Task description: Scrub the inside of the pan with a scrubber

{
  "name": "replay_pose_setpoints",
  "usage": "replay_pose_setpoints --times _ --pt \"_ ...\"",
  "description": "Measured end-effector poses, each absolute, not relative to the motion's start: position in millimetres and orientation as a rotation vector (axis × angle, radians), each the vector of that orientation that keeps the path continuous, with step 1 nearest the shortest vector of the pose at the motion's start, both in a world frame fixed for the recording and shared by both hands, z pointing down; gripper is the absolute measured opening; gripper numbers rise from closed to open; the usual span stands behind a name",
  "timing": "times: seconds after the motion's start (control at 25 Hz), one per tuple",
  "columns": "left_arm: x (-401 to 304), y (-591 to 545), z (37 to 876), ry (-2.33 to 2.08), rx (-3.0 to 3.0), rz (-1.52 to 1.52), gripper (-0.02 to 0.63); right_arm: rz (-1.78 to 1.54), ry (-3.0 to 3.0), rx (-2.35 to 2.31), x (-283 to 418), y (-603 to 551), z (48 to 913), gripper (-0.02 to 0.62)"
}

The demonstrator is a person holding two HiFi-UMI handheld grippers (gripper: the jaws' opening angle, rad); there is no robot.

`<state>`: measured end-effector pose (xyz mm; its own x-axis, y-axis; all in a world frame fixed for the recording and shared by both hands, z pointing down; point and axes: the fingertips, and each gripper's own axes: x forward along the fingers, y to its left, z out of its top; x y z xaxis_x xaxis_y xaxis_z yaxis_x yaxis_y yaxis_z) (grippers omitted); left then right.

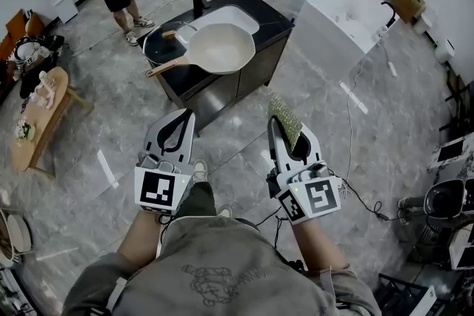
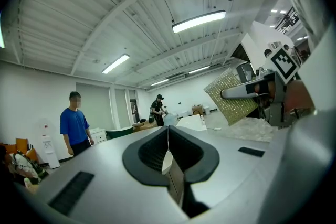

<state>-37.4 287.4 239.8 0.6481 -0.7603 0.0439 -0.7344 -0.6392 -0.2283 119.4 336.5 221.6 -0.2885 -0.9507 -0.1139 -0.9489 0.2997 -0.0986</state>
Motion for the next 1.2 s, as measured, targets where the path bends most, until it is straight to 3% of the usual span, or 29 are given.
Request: replay_pose_setpoints --times 0.48,1.2 --pt "-42.1 219.9 259.8 1.235 -2.673 -0.215 0.020 -0.010 2.435 -1.778 112.0 269.0 235.7 0.077" --pt "-48.9 26.1 282.7 1.170 -2.742 -0.308 0.020 -0.155 2.447 -1.856 104.0 73.6 259.8 0.077"
